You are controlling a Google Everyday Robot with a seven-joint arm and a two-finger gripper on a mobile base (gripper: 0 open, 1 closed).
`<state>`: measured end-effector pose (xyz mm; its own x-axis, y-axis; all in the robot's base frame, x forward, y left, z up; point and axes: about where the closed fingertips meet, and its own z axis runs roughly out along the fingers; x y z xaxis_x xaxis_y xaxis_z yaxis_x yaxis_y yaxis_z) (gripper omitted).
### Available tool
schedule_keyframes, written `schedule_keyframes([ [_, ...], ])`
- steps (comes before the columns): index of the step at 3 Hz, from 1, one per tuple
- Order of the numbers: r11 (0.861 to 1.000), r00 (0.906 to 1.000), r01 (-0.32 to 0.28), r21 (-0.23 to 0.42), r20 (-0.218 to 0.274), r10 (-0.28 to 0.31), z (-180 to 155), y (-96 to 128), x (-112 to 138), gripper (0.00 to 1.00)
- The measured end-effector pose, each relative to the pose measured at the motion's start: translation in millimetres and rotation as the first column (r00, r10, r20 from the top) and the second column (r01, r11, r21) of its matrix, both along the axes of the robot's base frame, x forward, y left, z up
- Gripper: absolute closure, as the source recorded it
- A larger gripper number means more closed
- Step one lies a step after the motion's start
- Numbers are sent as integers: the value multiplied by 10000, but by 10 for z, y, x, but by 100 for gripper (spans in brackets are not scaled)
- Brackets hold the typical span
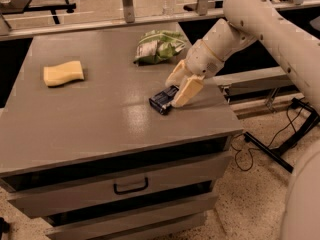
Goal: Move rxbar blueberry near sponge
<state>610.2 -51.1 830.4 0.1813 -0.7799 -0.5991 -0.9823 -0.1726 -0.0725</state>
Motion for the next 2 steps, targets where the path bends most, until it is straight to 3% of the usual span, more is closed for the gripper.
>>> schedule_keyframes([
  [1, 9955, 9997, -210, 926, -66, 217, 186, 52, -15, 99],
  [2, 9885, 9999, -97, 1509, 118, 80, 520, 145, 43, 100],
])
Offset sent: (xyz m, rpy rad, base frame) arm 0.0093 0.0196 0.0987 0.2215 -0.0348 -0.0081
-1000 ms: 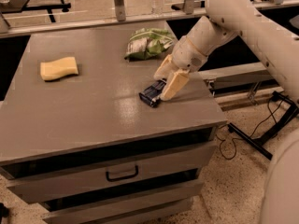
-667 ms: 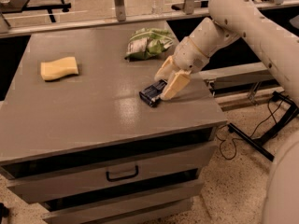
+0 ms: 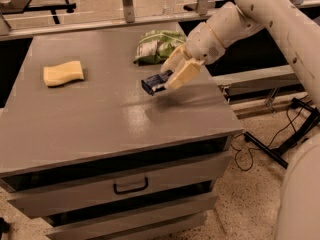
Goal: Move rxbar blueberry near sponge
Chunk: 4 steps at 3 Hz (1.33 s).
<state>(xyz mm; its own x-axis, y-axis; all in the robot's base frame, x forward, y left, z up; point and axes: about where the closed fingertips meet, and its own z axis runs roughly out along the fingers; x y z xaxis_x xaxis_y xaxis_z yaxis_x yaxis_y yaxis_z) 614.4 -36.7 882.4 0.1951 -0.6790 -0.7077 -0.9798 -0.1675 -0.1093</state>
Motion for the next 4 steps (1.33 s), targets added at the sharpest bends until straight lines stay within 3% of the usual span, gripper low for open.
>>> schedule_keyframes([
  [1, 9985, 9987, 243, 486, 430, -264, 478, 282, 122, 100],
  [2, 9922, 9934, 963, 797, 546, -1008, 751, 916, 450, 100],
  [4, 9825, 9884, 1428, 1195, 353, -1479, 803, 1842, 748, 100],
])
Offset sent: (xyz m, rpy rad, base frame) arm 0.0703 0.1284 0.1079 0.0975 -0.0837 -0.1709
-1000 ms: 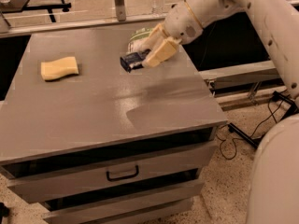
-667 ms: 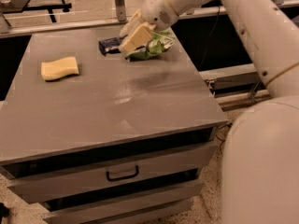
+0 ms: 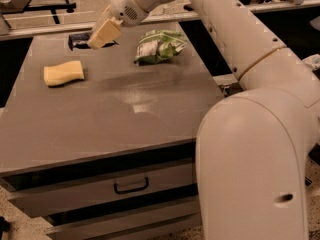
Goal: Move rxbar blueberry near sponge
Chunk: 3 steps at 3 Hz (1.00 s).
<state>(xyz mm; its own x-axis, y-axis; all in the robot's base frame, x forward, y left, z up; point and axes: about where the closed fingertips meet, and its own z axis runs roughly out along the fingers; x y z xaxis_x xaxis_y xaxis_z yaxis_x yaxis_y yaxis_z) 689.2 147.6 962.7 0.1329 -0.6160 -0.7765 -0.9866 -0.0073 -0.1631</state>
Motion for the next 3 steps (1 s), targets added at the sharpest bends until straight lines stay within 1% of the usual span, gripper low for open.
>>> schedule_keyframes([
  [1, 9999, 9999, 101, 91, -135, -100, -116, 400, 77, 85],
  [2, 9997, 9994, 226, 99, -279, -223, -284, 712, 90, 62],
  [3, 9993, 9988, 373, -1, -319, -373, -483, 976, 77, 38],
])
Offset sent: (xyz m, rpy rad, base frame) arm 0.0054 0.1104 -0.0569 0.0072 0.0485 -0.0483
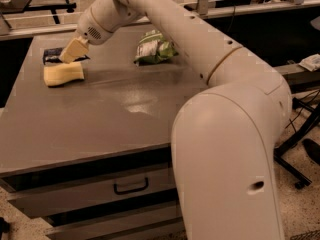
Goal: Move rxbar blueberry near sponge
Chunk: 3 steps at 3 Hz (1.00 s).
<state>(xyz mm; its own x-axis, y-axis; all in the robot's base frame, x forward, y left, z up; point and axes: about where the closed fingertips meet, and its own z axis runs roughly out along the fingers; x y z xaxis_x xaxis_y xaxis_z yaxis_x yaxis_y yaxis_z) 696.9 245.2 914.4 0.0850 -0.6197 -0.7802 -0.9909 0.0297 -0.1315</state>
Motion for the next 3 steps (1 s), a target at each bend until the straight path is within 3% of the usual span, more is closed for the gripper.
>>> schedule_keyframes([
  [1, 9998, 9997, 115, 191, 207, -119, -136, 132, 11, 14],
  [2, 9992, 9994, 70, 394, 330, -83, -244, 19, 157, 0],
  [3, 9989, 9995, -36, 458, 328, 21, -196, -392, 276, 0],
])
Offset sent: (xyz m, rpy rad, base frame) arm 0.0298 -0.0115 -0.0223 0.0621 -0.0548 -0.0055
